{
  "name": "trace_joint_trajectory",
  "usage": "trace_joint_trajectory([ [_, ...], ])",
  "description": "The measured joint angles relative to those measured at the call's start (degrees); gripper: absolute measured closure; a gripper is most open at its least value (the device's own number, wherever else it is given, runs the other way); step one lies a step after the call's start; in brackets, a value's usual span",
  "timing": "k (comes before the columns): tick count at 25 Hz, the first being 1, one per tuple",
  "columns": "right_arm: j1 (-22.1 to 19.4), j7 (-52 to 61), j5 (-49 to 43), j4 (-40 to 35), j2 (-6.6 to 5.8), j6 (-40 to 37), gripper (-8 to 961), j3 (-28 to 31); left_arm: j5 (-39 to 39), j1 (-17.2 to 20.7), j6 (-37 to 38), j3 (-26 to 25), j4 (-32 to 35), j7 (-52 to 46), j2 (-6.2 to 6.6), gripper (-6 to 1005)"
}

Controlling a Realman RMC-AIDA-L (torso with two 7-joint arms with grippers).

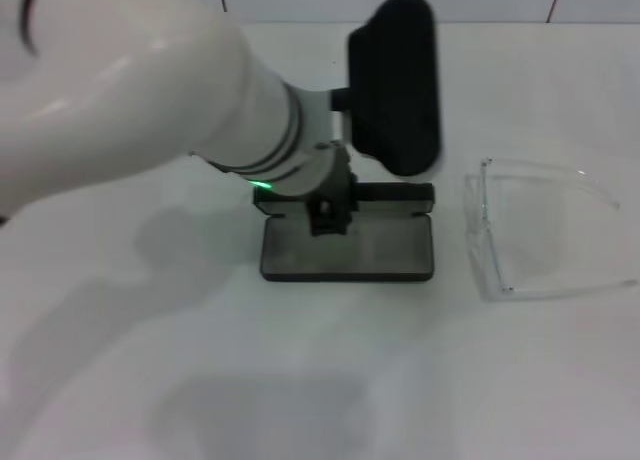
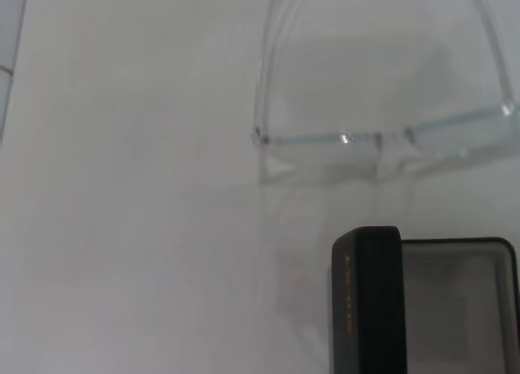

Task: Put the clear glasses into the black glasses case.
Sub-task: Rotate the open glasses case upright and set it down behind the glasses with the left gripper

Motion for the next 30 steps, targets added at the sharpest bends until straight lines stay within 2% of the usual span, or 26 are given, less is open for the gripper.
trace_joint_trajectory([
  [4,-0.21,-0.59,-0.04,0.58,0.12,-0.33,139,0.11,0.1,-1.93,-1.51,1.71,-1.47,-3.2,-0.11,791],
  [12,-0.06,-1.19,-0.04,0.83,0.06,-0.38,144,-0.19,1.88,-2.78,-4.46,4.36,-1.65,-9.03,-0.23,754],
  [30,0.27,-1.21,-0.03,0.86,0.06,-0.23,155,-0.03,2.78,-2.33,-5.72,6.31,-2.27,-10.12,-0.25,645],
])
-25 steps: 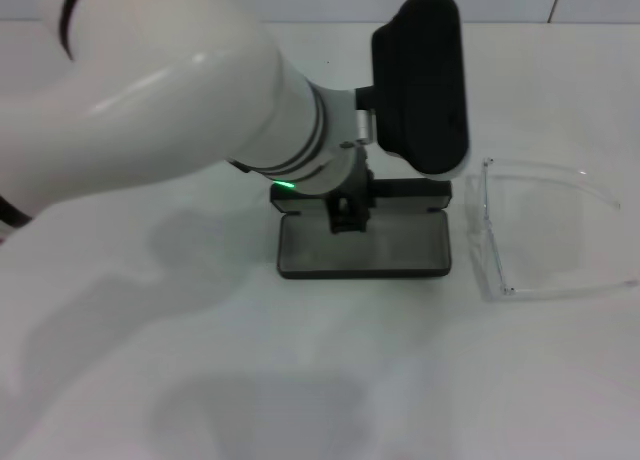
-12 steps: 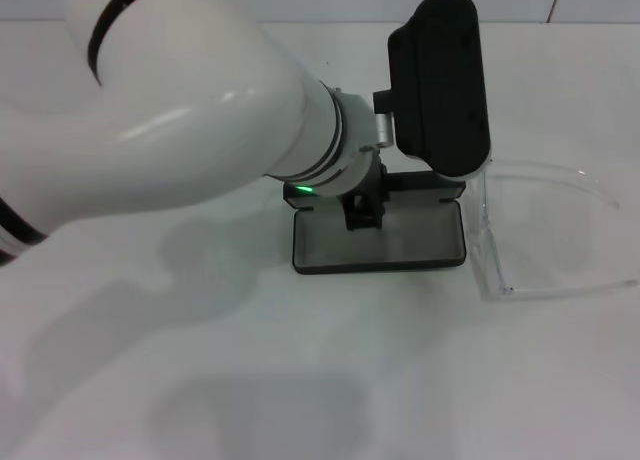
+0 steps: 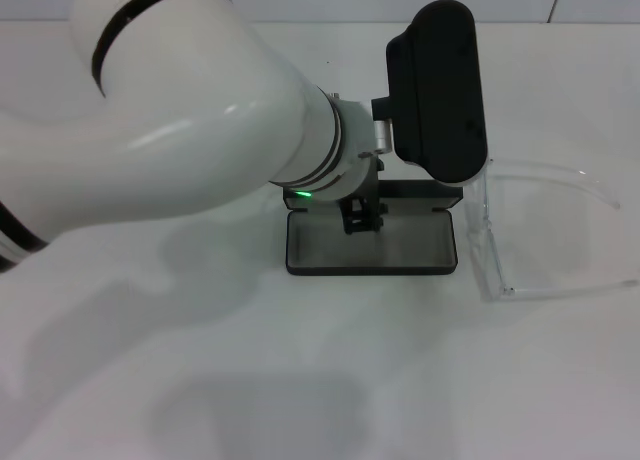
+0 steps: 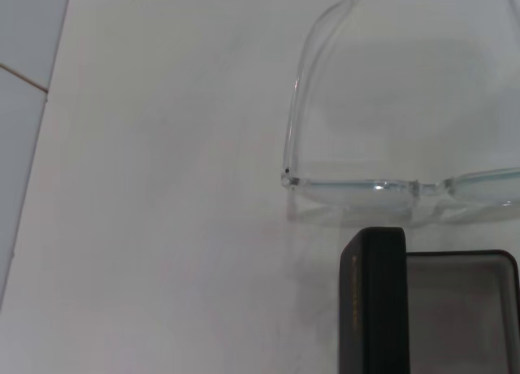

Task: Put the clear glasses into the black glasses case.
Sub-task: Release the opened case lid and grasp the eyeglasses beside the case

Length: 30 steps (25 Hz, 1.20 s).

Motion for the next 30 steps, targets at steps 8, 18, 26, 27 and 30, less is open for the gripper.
trace_joint_trajectory([
  [8,0.82,0.61,-3.2,-0.25,-0.47,2.13,160,-0.23,-0.83,0.22,1.11,0.0,1.79,-0.04,0.01,561],
  [18,7.39,10.06,-19.8,-5.38,-2.46,11.72,167,-1.51,-11.36,5.81,4.23,-7.68,14.71,3.03,0.51,497],
  [26,13.55,26.72,-28.14,-22.68,2.27,17.94,223,-5.11,-49.15,20.39,9.48,-28.61,21.56,27.03,0.77,499],
  [27,14.2,30.99,-28.76,-25.31,2.28,18.83,237,-8.65,-52.85,21.32,11.28,-31.3,20.84,29.08,0.8,500],
  [30,15.8,43.67,-32.25,-33.23,1.92,21.43,240,-19.84,-64.9,23.82,20.33,-41.91,15.02,34.91,0.89,502],
])
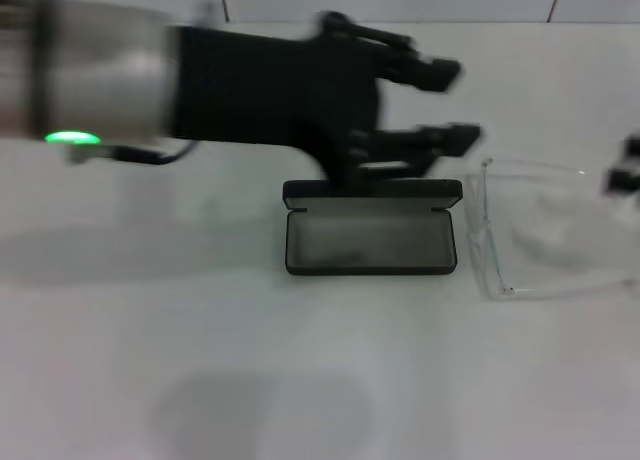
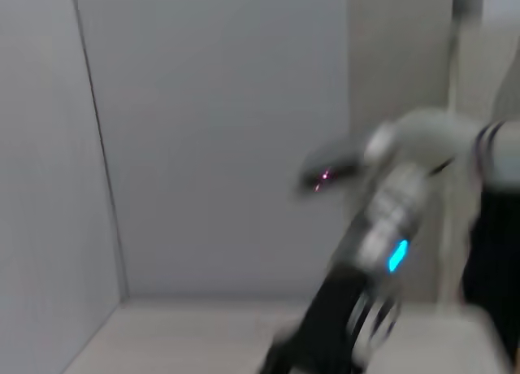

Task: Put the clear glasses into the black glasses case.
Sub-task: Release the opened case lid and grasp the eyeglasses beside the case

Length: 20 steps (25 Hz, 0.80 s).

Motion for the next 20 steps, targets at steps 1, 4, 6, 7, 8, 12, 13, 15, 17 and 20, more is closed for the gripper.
trace_joint_trajectory([
  [1,0.66,4.04,-1.89,-3.13,-0.04,1.01,241,-4.08,-2.03,0.32,1.81,-2.28,-2.0,1.12,0.01,503],
  [4,2.54,16.85,-9.74,-11.15,0.49,5.6,244,-15.41,-11.14,0.95,9.02,-10.97,-12.88,6.47,0.06,505],
  [6,4.24,23.55,-13.27,-13.48,0.86,8.56,246,-20.28,-14.71,0.84,12.99,-15.58,-19.82,9.97,0.18,507],
  [7,5.53,26.99,-15.05,-14.19,0.99,9.86,246,-22.5,-15.46,0.69,14.95,-17.75,-23.08,11.84,0.29,508],
  [8,6.47,29.33,-16.56,-14.62,1.12,10.29,246,-23.8,-15.9,0.59,16.59,-19.43,-25.73,13.53,0.4,510],
  [12,11.83,39.37,-23.51,-16.03,1.82,10.71,246,-27.46,-16.05,0.65,20.81,-22.87,-34.36,20.64,1.15,579],
  [13,12.75,41.01,-24.02,-15.92,1.81,10.52,246,-27.61,-15.99,0.68,20.88,-22.94,-34.77,21.04,1.19,602],
  [15,14.54,44.44,-25.25,-15.47,1.7,9.68,245,-27.74,-15.59,0.77,21.09,-23.04,-36.47,23.14,1.25,627],
  [17,15.76,46.76,-26.61,-15.23,1.67,8.79,245,-27.79,-15.33,0.86,21.13,-23.09,-37.21,24.33,1.29,632],
  [20,17.45,50.43,-29.24,-15.08,1.8,7.51,245,-28.72,-15.02,1.04,21.18,-23.17,-38.18,26.1,1.51,637],
])
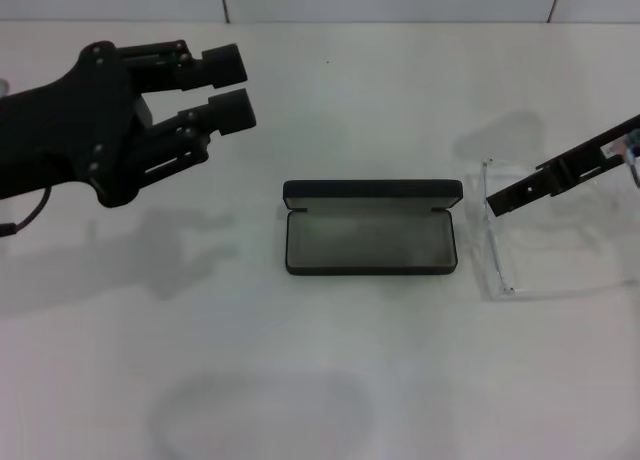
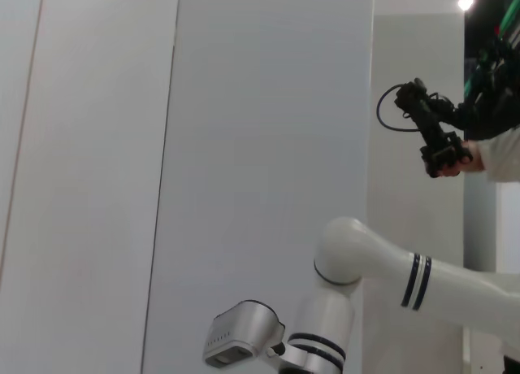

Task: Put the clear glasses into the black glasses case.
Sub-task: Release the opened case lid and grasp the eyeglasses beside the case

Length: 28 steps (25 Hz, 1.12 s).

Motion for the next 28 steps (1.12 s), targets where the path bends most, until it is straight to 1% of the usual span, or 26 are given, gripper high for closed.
trace_joint_trajectory([
  [3,1.05,3.18,-1.42,1.27,0.05,1.35,247,-2.62,0.03,-0.26,0.04,0.13,-1.31,0.59,0.35,635],
  [5,2.79,4.61,-3.11,4.01,0.04,2.07,250,-3.81,0.15,-0.63,0.06,0.23,-2.44,1.31,0.41,635],
  [10,6.29,5.57,-6.97,9.19,0.28,2.81,257,-4.87,1.41,-2.25,0.08,0.26,-5.45,3.53,0.48,636],
  [15,9.07,5.24,-6.87,13.67,0.41,4.89,265,-5.45,1.91,-2.96,0.11,0.21,-7.22,4.69,0.57,637],
  [28,9.85,4.68,-5.2,15.62,0.36,6.75,284,-5.75,2.78,-3.39,0.0,-0.22,-8.2,6.46,0.59,635],
])
